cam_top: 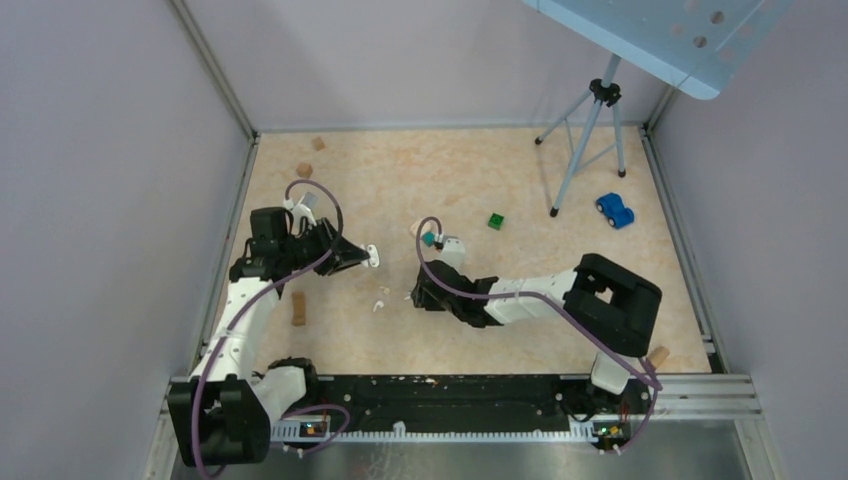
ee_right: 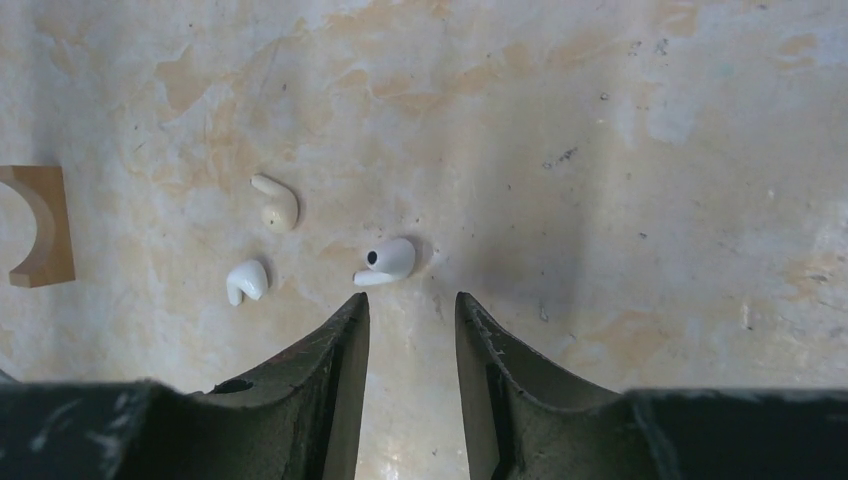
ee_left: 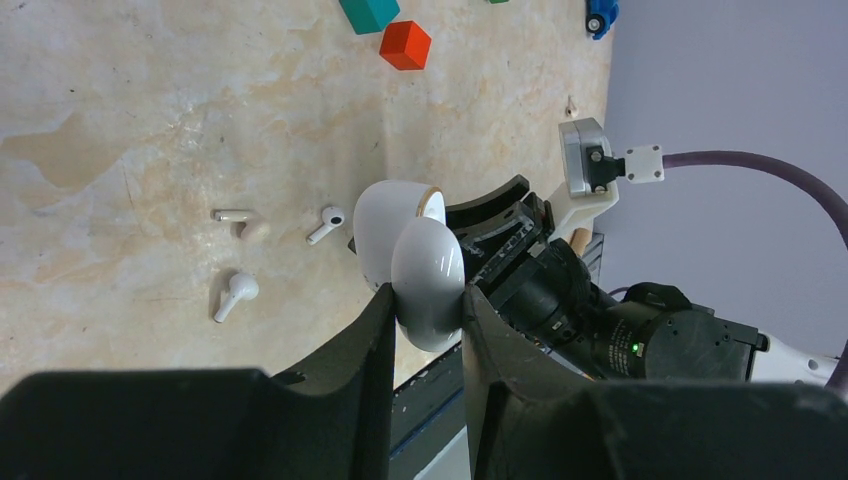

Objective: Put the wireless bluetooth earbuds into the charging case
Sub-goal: Pick up the left earbud from the center of the board.

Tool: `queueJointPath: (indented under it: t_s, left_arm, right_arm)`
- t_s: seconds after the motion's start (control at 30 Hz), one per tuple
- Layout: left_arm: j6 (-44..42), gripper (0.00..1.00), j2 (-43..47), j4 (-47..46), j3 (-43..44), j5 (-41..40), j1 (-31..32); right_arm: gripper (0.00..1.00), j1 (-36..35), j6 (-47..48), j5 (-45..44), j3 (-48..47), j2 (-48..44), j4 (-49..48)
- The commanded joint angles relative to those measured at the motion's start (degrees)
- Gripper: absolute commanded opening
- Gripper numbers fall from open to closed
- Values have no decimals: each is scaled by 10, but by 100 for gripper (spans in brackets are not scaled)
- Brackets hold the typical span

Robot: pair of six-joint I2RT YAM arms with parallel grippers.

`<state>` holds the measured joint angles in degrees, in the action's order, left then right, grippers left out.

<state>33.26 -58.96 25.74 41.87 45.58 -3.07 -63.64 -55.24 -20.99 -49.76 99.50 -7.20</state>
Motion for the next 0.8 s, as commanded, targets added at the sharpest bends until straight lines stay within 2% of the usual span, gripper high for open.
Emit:
queueJointPath:
  t_s: [0.0,0.3,0.77]
  left_arm:
    - [-2,13,9,-12,9,4,0]
    - [-2,13,6,-14,12,4,0]
    - [-3,13,3,-15,14,5,0]
  right_arm:
    - [35,-3,12,-15,-46,31,-2]
    - [28,8,-5,-18,-71,67,16]
    - [26,9,0,-9,-106,110,34]
